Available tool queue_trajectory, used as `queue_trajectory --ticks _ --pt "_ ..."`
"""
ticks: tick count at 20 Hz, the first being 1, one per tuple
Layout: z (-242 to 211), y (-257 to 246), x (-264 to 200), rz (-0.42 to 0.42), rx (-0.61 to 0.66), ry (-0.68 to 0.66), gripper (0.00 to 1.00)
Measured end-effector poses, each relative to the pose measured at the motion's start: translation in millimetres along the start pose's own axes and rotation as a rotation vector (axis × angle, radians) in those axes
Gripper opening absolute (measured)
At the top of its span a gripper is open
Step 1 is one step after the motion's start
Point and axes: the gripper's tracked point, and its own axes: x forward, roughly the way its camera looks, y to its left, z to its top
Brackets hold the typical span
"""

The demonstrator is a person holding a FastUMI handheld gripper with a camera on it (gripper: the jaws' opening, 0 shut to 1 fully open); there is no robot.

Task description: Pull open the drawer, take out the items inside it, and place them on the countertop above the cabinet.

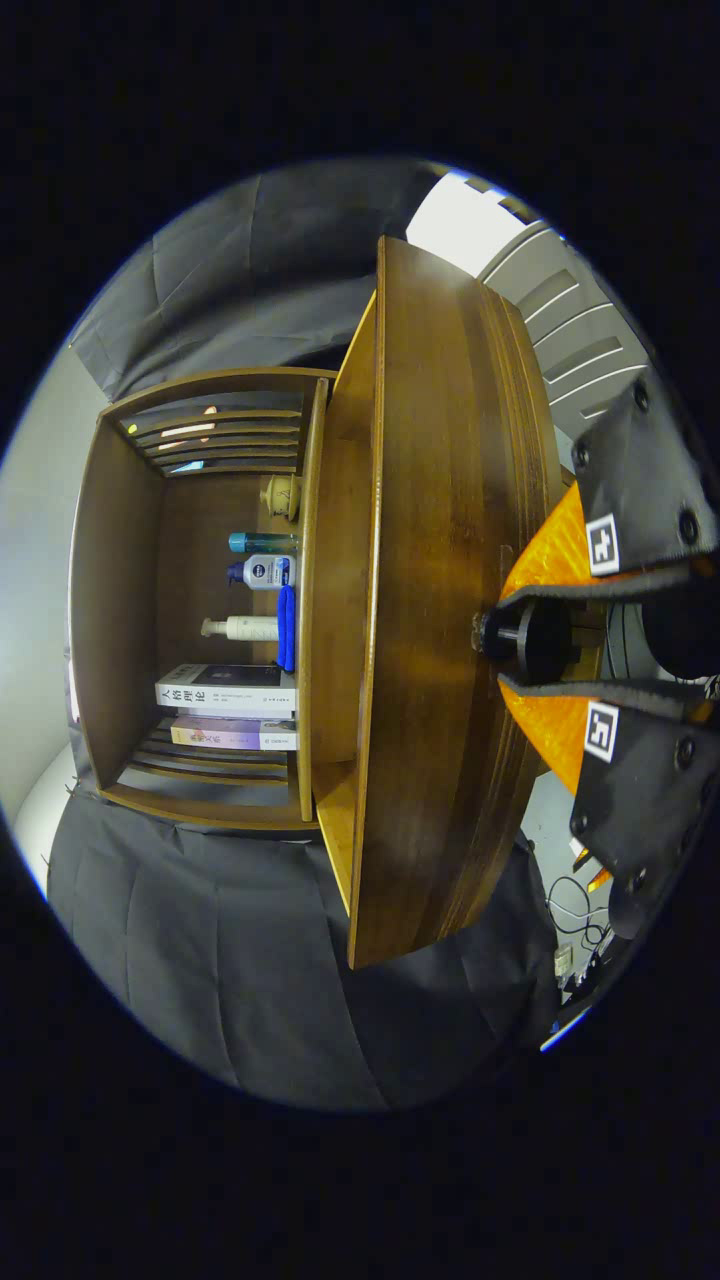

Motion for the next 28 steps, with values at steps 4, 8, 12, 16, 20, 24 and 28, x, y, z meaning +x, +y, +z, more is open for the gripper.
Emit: queue_trajectory --ticks 4,8,12,16,20,24,28 --pt "7.3 -4.7 -15.0 0.018 0.000 -0.012 0.65" --pt "40.3 -20.1 -38.6 0.025 -0.029 -0.086 0.91" --pt "82.2 -39.8 -53.3 0.008 -0.067 -0.170 0.97" --pt "119.4 -61.3 -47.9 -0.019 -0.072 -0.208 0.98" --pt "152.2 -78.0 -29.7 -0.025 -0.037 -0.198 0.98" --pt "166.7 -86.3 -5.4 -0.014 0.075 -0.126 0.98" --pt "179.7 -95.0 19.5 -0.023 0.091 -0.101 0.96"
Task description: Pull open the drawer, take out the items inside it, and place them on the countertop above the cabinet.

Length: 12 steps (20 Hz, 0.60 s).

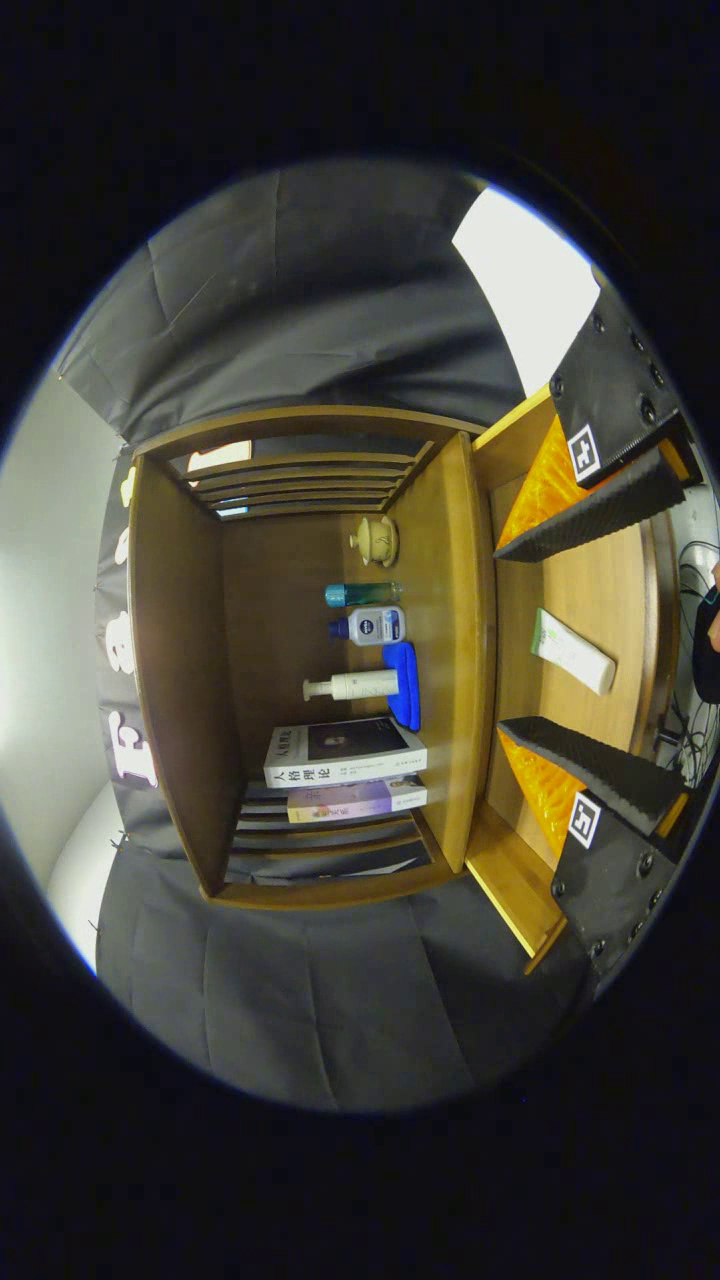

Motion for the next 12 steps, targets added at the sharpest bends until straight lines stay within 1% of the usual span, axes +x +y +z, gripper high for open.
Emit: queue_trajectory --ticks 3,4,7,10,12 --pt "17.7 6.0 15.4 -0.008 -0.138 -0.005 0.96" --pt "22.1 14.1 20.2 0.008 -0.154 0.000 0.96" --pt "23.2 38.9 38.2 0.073 -0.147 0.053 0.96" --pt "17.3 48.9 59.6 0.110 -0.184 0.143 0.97" --pt "4.4 49.7 74.5 0.120 -0.209 0.234 0.98"
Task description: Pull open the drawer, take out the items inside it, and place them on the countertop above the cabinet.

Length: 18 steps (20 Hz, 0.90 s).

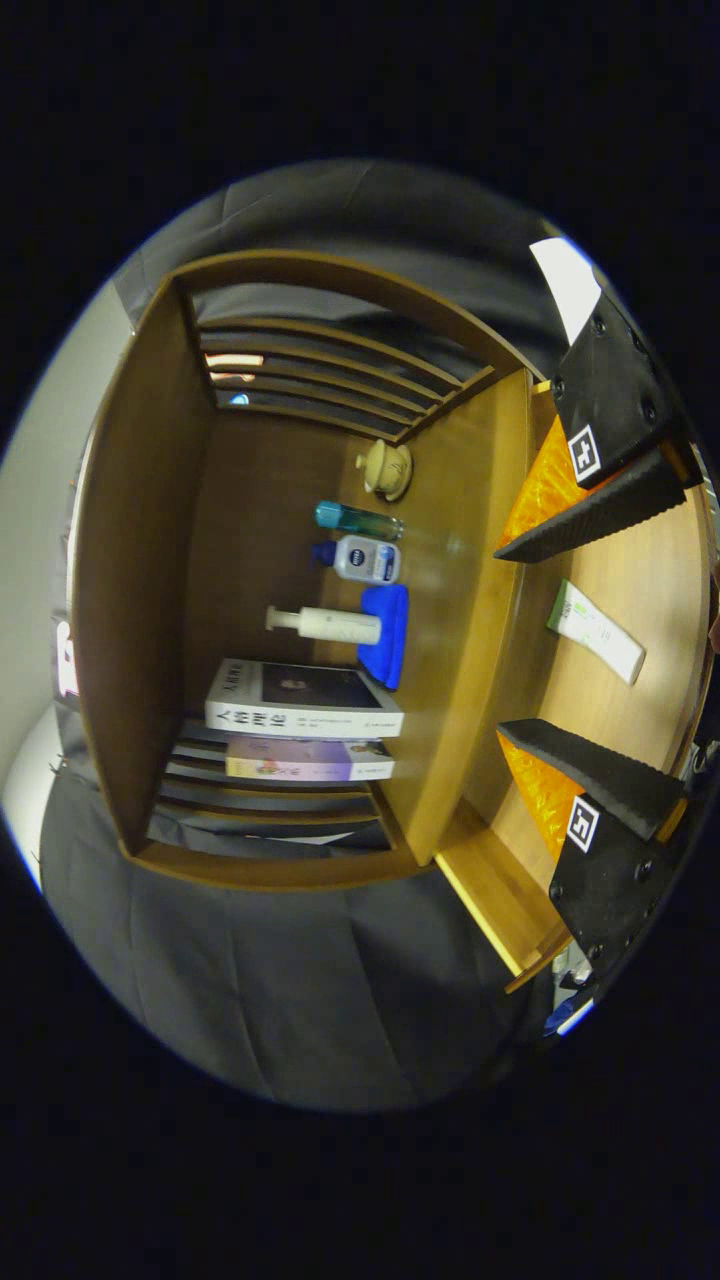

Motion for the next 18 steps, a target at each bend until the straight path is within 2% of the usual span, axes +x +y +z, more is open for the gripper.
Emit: queue_trajectory --ticks 4,7,12,18 --pt "-32.7 12.8 33.0 0.076 0.050 0.229 0.98" --pt "-61.1 10.7 51.2 0.084 0.013 0.370 0.98" --pt "-100.9 9.0 71.6 0.095 0.018 0.551 0.98" --pt "-128.0 -1.8 86.3 0.091 0.024 0.695 0.98"
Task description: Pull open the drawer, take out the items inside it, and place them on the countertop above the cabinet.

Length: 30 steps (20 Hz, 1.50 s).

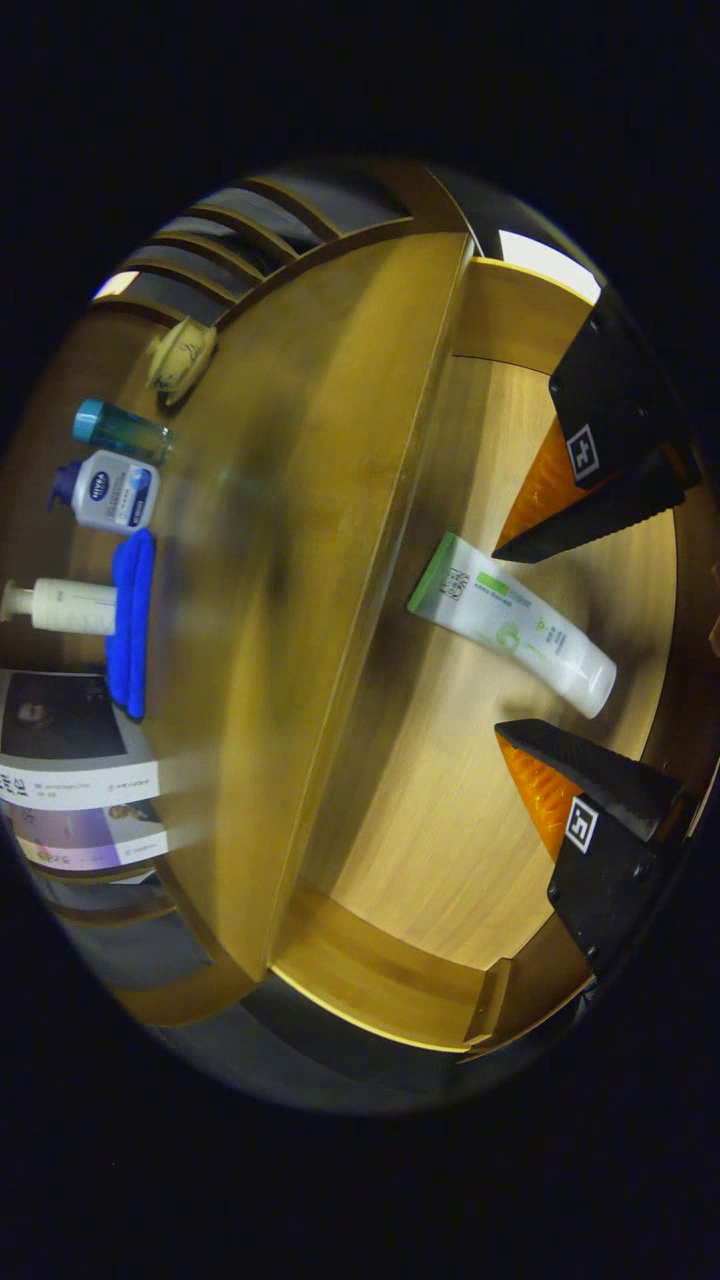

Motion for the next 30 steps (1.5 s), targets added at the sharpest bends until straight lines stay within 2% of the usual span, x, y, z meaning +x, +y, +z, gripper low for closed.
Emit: queue_trajectory --ticks 4,7,11,13,14,17,19,22,30 --pt "-0.5 3.5 13.4 0.024 0.077 0.062 0.98" --pt "-6.8 -1.2 27.3 -0.017 0.026 0.113 0.98" --pt "-10.7 0.7 32.8 0.001 0.025 0.152 0.99" --pt "-10.9 -0.1 35.8 0.007 0.045 0.161 0.84" --pt "-12.0 0.8 34.2 0.013 0.033 0.169 0.61" --pt "-10.2 6.2 29.8 0.047 0.023 0.154 0.55" --pt "-12.6 13.1 28.0 0.093 0.036 0.158 0.34" --pt "-19.6 21.6 19.5 0.137 0.005 0.162 0.33" --pt "-5.3 39.0 -33.8 0.228 -0.016 0.043 0.33"
